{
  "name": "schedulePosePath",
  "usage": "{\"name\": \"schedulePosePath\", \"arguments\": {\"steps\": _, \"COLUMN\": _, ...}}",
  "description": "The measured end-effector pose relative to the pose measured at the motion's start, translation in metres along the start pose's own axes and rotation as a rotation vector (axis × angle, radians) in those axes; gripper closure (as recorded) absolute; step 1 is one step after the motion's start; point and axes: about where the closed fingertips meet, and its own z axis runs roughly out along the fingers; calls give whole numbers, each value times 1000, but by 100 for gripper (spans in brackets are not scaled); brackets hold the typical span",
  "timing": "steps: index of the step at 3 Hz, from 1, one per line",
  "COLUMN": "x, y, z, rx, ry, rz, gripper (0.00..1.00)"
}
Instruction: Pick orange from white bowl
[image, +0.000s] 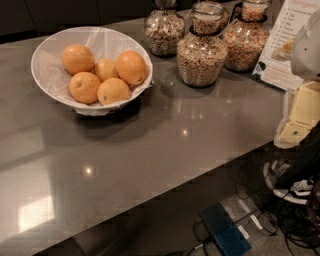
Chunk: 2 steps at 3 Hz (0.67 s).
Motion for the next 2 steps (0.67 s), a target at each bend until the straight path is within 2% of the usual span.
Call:
{"name": "schedulePosePath", "arguments": {"steps": 1, "x": 0, "y": 0, "z": 0, "rx": 0, "ry": 0, "rz": 0, "gripper": 0}}
{"name": "schedulePosePath", "arguments": {"steps": 2, "x": -15, "y": -7, "z": 2, "rx": 23, "ry": -7, "rz": -42, "gripper": 0}}
